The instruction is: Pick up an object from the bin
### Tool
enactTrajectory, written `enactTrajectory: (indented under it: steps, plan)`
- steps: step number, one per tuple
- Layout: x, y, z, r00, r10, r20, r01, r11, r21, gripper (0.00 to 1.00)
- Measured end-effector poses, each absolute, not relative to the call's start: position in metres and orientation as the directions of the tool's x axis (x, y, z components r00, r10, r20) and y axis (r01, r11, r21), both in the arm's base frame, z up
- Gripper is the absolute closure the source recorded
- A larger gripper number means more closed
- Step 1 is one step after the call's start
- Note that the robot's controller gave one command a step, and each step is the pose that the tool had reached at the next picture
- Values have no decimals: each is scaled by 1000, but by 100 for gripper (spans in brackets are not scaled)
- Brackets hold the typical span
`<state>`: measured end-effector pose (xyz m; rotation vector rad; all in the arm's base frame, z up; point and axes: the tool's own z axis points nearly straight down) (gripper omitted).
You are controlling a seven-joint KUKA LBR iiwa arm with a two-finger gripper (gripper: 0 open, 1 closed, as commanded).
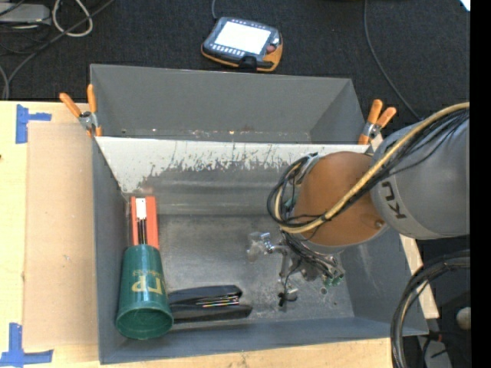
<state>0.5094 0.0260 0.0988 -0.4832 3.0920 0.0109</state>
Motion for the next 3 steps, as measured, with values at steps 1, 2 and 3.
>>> enactTrajectory:
  steps: [1, 2, 3]
  plan:
    - [493, 101, 68, -977, -211, 9, -211, 977, 6, 0]
    - [507, 109, 70, -922, -386, -14, -386, 922, -1, 100]
    - [507, 109, 70, -922, -386, -14, -386, 923, -1, 100]
